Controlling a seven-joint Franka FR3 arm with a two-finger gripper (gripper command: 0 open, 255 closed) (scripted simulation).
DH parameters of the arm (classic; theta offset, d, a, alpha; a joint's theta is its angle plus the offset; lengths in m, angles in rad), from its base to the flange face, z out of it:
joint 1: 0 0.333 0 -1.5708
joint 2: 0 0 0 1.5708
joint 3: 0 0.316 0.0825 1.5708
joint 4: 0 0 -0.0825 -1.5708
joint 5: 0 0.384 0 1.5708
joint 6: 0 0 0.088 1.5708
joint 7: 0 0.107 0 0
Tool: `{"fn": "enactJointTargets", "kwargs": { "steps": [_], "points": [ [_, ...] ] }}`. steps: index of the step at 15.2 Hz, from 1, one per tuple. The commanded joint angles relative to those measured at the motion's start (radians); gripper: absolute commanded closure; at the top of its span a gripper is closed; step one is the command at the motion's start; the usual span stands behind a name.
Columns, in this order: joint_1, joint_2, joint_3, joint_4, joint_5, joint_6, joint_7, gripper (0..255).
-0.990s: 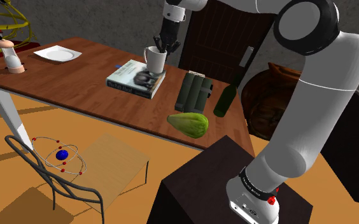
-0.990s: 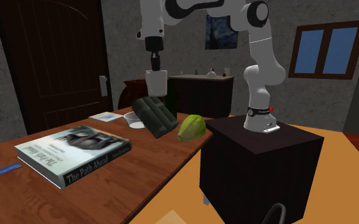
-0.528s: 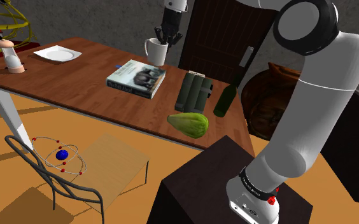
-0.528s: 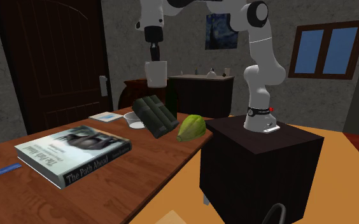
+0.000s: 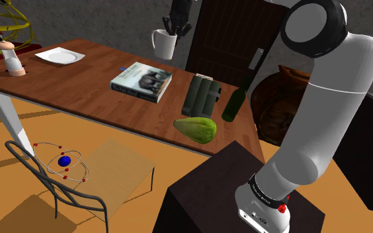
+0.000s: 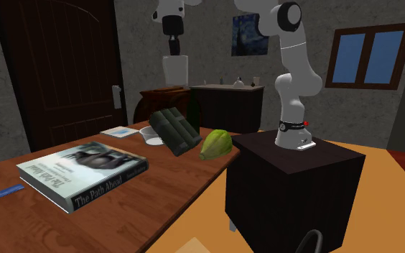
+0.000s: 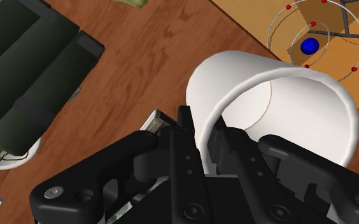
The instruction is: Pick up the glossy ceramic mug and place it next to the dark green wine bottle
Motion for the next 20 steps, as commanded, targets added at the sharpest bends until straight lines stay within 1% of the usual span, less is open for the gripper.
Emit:
{"fn": "enactJointTargets", "kwargs": {
  "steps": [1,3,7,11,15,20],
  "points": [
    [0.0,0.013,0.0,0.043,0.0,-0.031,0.002,255],
    [0.0,0.018,0.0,0.066,0.0,-0.048,0.003,255],
    [-0.046,-0.106,-0.026,-0.108,0.005,-0.003,-0.071,255],
    [-0.09,-0.207,-0.058,-0.24,0.005,0.024,-0.149,255],
    [-0.131,-0.29,-0.096,-0.343,-0.001,0.039,-0.229,255],
    [-0.182,-0.373,-0.15,-0.437,-0.016,0.047,-0.333,255]
  ]
}}
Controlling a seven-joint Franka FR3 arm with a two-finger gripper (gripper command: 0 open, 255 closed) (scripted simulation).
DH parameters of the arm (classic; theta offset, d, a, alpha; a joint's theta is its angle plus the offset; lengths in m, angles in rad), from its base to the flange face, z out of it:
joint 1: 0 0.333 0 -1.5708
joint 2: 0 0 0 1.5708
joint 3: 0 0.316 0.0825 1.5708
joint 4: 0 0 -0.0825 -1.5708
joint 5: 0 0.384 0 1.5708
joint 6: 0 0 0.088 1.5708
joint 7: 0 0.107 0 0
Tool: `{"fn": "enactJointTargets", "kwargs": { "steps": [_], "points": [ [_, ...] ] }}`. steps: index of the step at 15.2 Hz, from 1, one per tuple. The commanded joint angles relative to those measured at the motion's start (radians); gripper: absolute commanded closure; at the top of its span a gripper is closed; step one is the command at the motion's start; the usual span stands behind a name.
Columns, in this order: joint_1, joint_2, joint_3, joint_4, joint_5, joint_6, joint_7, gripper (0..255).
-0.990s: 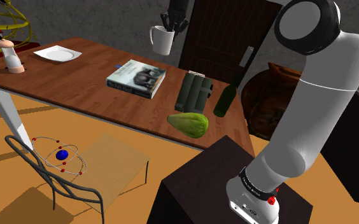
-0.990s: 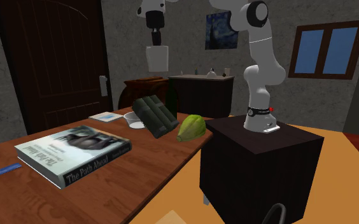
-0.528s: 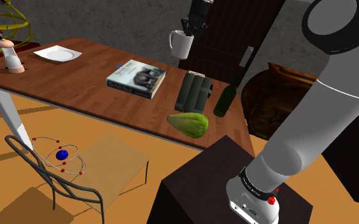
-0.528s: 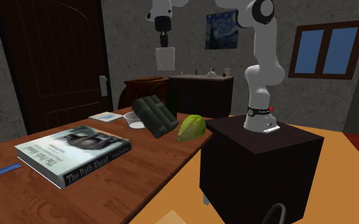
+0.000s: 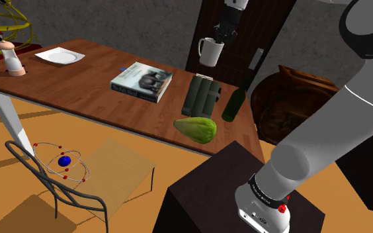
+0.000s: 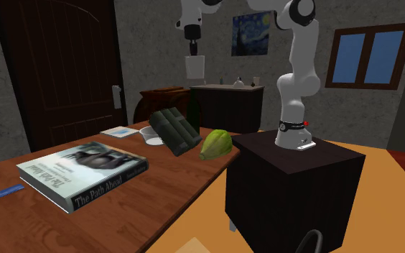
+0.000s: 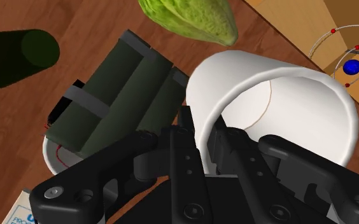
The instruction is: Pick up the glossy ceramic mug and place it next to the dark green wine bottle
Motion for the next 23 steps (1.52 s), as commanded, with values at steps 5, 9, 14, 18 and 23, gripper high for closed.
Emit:
{"fn": "enactJointTargets", "kwargs": {
  "steps": [5,9,14,18,23],
  "points": [
    [-0.062,-0.077,-0.073,-0.083,-0.025,0.002,-0.132,255],
    [-0.102,-0.107,-0.125,-0.111,-0.044,-0.001,-0.222,255],
    [-0.153,-0.121,-0.195,-0.121,-0.066,-0.006,-0.339,255],
    [-0.184,-0.119,-0.239,-0.128,-0.078,0.004,-0.412,255],
    [-0.185,-0.125,-0.24,-0.202,-0.08,0.071,-0.411,255]
  ]
}}
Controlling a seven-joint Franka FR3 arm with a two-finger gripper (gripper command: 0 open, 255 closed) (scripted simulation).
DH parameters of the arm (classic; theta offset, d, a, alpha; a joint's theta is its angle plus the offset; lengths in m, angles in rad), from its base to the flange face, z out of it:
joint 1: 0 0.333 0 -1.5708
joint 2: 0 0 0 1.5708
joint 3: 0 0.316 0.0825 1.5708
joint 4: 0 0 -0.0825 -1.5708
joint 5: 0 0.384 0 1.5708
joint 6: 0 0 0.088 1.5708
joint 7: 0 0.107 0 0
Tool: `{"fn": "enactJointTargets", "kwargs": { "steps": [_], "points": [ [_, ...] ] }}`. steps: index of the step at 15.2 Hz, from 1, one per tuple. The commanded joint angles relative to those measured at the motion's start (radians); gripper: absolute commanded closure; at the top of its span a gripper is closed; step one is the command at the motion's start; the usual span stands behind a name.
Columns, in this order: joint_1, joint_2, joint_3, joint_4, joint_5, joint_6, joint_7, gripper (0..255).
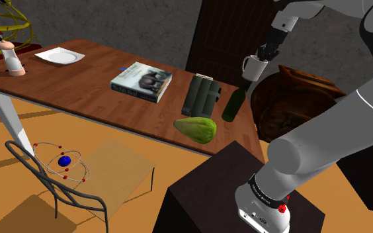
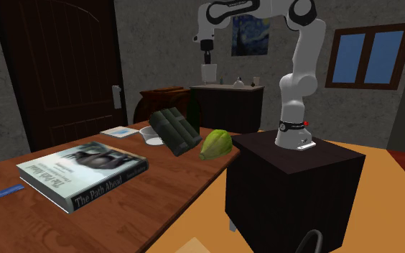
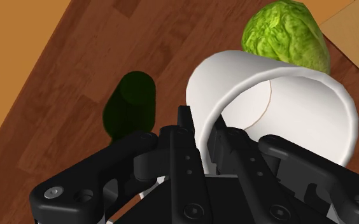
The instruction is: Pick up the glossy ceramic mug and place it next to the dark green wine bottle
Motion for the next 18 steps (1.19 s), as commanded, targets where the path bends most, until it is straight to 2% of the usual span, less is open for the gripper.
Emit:
{"fn": "enactJointTargets", "kwargs": {
  "steps": [1,18],
  "points": [
    [-0.001,-0.003,-0.001,-0.031,-0.002,0.029,-0.001,255],
    [-0.005,0.023,-0.012,-0.234,0.003,0.257,-0.01,255]
  ]
}}
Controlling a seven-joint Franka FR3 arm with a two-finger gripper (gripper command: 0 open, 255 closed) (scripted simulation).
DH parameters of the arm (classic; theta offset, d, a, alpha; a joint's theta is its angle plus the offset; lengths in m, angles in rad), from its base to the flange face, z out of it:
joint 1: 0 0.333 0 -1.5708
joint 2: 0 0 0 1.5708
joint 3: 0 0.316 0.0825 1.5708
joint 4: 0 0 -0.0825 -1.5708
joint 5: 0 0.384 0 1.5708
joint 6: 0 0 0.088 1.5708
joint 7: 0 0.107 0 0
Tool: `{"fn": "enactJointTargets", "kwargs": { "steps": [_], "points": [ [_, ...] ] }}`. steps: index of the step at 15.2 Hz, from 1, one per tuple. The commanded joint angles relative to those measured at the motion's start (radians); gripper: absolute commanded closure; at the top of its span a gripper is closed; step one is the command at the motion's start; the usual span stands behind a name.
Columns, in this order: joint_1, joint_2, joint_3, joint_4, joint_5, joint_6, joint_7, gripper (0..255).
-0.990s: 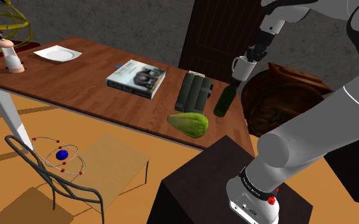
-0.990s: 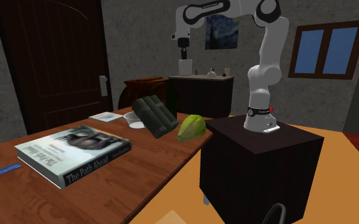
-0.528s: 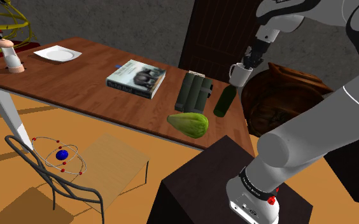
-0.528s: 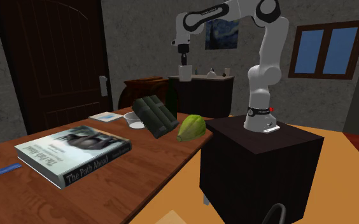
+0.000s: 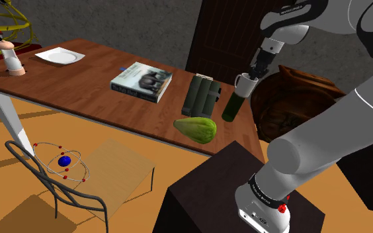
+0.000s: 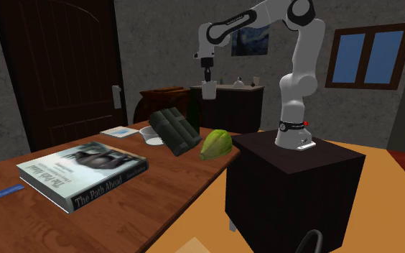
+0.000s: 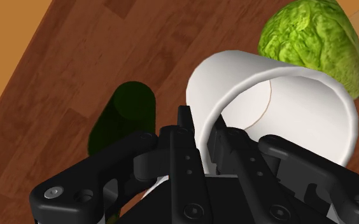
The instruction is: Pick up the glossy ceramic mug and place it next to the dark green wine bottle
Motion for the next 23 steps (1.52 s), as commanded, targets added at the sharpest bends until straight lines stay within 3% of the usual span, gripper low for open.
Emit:
{"fn": "enactJointTargets", "kwargs": {
  "steps": [1,23],
  "points": [
    [0.0,0.011,-0.002,-0.017,0.003,0.028,-0.003,255],
    [0.0,0.15,-0.018,-0.185,0.058,0.326,-0.051,255]
  ]
}}
